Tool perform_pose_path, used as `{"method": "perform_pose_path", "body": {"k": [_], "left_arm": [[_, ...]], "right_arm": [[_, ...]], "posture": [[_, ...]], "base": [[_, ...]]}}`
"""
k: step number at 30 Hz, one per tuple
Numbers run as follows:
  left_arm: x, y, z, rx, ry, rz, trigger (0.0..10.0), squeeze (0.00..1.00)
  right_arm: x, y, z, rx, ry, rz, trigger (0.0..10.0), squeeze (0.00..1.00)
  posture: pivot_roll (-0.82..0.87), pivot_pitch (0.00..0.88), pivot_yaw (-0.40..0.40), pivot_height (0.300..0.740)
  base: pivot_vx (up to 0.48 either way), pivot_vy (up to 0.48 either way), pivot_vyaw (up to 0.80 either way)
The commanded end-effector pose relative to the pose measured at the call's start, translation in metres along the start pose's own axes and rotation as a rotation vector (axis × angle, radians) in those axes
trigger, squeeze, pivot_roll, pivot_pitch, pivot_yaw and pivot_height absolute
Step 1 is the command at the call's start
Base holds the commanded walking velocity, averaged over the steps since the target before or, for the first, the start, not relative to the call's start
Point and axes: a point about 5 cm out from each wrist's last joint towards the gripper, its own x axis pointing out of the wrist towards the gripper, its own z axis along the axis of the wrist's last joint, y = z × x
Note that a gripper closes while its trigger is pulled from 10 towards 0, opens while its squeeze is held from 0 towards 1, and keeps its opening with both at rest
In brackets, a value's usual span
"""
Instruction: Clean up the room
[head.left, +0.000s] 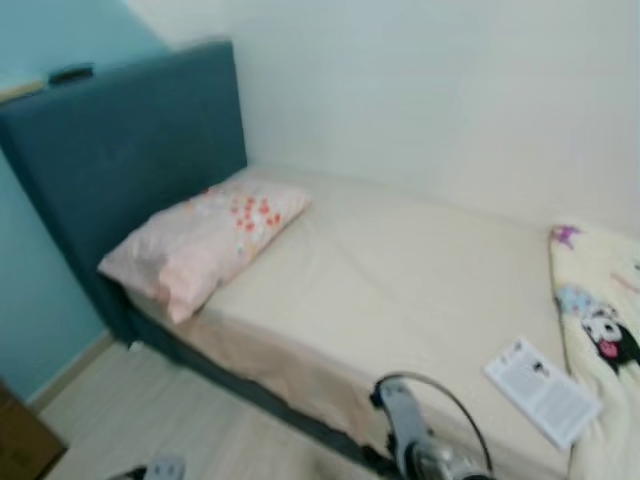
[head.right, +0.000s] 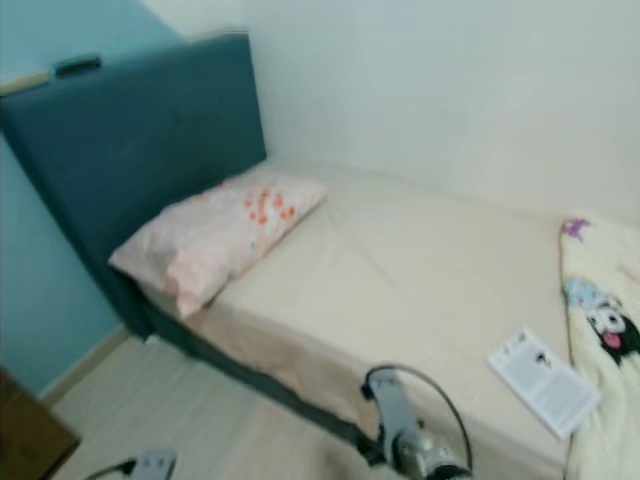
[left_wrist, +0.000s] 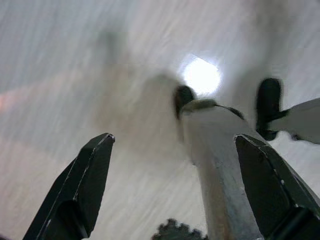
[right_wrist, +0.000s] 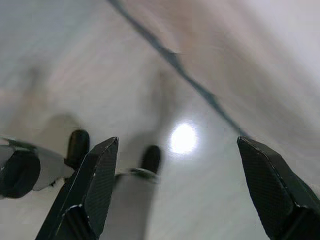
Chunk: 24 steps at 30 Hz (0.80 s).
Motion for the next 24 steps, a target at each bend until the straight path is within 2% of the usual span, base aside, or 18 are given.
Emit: {"method": "perform_pose_path", "body": {"k": [1, 15, 24], "left_arm": [[-0.0005, 0.0027, -0.0016, 0.003, 0.007, 0.006, 10.0, 0.00], [-0.0001, 0.0001, -0.0014, 0.004, 0.004, 0.005, 10.0, 0.00], [0.0001, 0.0008, 0.0007, -0.009, -0.006, 0.021, 10.0, 0.00]], "right_arm": [[0.0014, 0.0059, 0.0031, 0.010, -0.010, 0.014, 10.0, 0.00], [0.0013, 0.0054, 0.0039, 0.001, -0.015, 0.011, 10.0, 0.00], [0.0012, 0.0045, 0.0052, -0.005, -0.019, 0.005, 10.0, 0.00]], "posture": [[-0.12, 0.000, -0.032, 0.740], [-0.12, 0.000, -0.035, 0.740], [-0.12, 0.000, -0.038, 0.740]], "base": [[0.000, -0.446, 0.00], [0.000, -0.440, 0.00], [0.000, 0.000, 0.00]]}}
